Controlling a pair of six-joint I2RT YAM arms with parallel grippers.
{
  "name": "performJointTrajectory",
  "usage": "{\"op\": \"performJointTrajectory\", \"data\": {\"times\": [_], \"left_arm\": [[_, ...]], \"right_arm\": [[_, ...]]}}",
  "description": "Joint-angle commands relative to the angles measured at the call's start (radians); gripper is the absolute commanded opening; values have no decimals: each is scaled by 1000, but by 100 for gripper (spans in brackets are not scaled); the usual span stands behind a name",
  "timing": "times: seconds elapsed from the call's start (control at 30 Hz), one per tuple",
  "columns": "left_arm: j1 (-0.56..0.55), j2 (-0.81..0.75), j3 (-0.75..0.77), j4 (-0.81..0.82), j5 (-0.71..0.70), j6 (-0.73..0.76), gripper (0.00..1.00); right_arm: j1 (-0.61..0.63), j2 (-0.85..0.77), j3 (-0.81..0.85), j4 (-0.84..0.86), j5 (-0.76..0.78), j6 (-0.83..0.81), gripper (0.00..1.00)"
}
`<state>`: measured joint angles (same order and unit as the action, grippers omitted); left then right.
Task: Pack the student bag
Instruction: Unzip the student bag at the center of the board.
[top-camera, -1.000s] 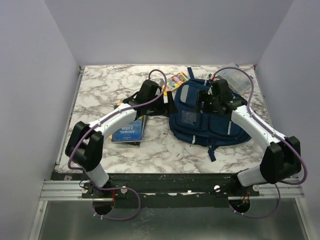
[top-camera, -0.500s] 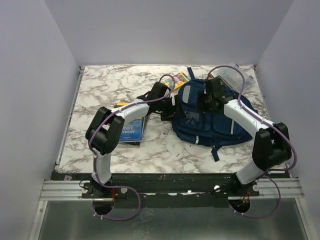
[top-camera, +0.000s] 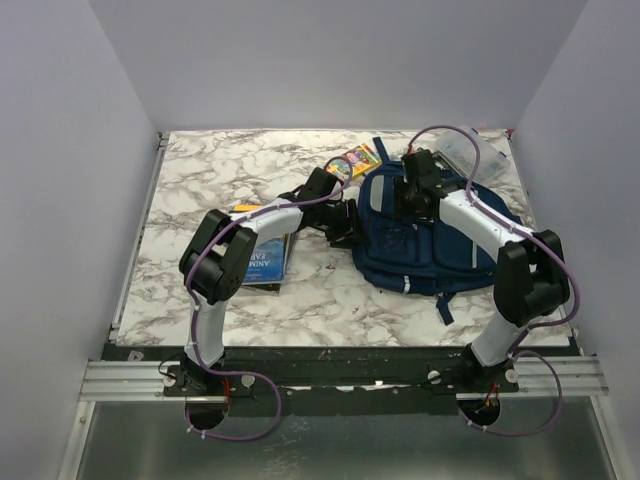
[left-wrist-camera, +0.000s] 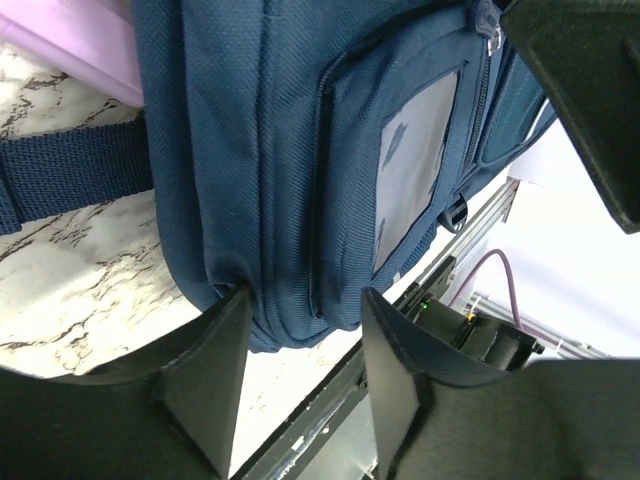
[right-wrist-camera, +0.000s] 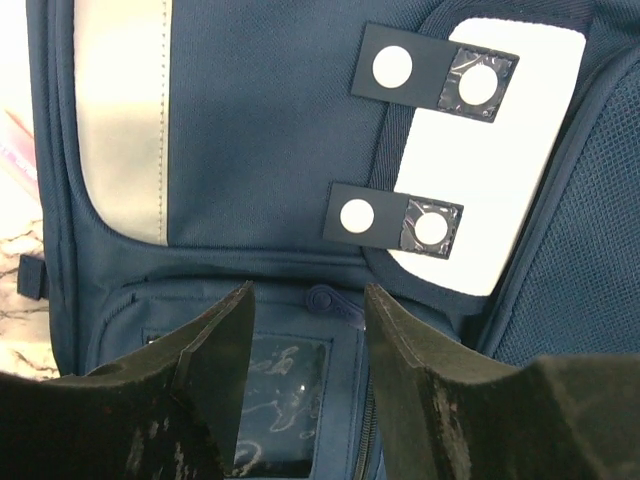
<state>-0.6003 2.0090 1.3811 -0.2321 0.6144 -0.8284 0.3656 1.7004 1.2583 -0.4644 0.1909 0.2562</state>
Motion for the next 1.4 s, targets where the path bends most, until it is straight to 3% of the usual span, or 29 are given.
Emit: {"op": "performJointTrajectory", "data": {"times": [0.0, 0.3, 0.57, 0.73, 0.87, 0.97, 1.2, 1.37], "left_arm": [[-17, 26, 26, -31, 40, 3, 46], [-26, 34, 32, -48, 27, 8, 36], [-26, 35, 36, -60, 8, 16, 36], [-26, 39, 35, -62, 7, 13, 36], [-25, 36, 36, -62, 4, 20, 36], [-26, 33, 39, -65, -1, 28, 44], [-36, 35, 51, -68, 4, 47, 78], [-45, 55, 65, -75, 18, 57, 80]], "right_arm": [[8, 34, 36, -7, 40, -16, 49], [61, 87, 13, -58, 226, -31, 48], [70, 109, -28, -37, 444, -15, 41], [84, 78, -50, -22, 479, 41, 27], [84, -6, -81, -43, 405, 190, 12], [82, -86, -130, -26, 379, 297, 1], [73, -196, -219, -24, 284, 394, 1], [72, -269, -302, 97, 263, 261, 0]]}}
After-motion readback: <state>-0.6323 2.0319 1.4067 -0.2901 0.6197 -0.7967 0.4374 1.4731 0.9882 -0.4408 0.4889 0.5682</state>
